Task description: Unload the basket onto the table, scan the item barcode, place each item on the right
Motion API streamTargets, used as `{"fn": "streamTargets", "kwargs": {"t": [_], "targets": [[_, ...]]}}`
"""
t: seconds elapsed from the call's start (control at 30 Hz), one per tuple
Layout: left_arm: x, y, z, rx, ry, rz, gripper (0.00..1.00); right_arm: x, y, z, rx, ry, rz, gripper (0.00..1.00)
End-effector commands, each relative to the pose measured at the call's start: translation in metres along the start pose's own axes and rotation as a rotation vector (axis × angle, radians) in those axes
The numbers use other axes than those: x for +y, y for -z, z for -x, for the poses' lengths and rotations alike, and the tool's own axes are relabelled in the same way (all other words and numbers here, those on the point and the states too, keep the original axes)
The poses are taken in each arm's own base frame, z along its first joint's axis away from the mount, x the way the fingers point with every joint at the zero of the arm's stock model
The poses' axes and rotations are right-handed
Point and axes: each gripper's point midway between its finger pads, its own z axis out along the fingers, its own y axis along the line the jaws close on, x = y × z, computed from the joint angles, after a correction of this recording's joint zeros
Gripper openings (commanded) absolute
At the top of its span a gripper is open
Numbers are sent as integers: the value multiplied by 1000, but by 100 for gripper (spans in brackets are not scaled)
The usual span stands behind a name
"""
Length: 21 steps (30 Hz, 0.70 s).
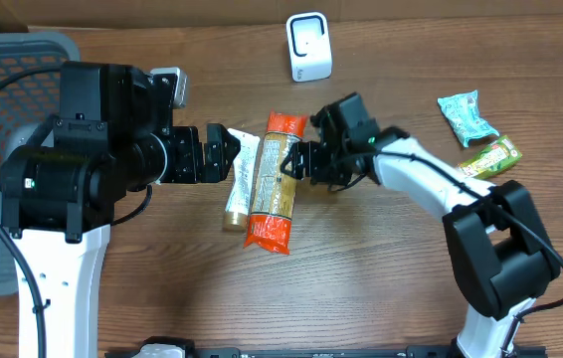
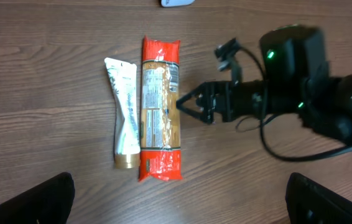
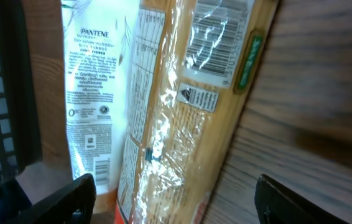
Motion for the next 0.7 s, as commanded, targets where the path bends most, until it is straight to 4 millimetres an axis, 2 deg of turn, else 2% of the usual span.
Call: {"fn": "streamTargets", "kwargs": {"t": [0.0, 0.2, 0.37, 0.53, 0.57, 0.67], "targets": [[-4, -1, 0, 3, -29, -12, 99, 0, -11, -14, 2, -82, 27, 81], [-4, -1, 0, 3, -29, -12, 99, -13, -24, -21, -53, -125, -29, 71], [-4, -1, 0, 3, -29, -12, 100, -7, -35, -24, -78, -89, -52, 62], [-4, -1, 0, 3, -29, -12, 100, -21, -59, -38, -60, -155, -114, 56], [-4, -1, 0, 3, -29, -12, 100, -24, -63, -41, -51, -169, -122, 53], [-4, -1, 0, 3, -29, -12, 100, -31, -68, -46, -35, -204, -138, 35]]}}
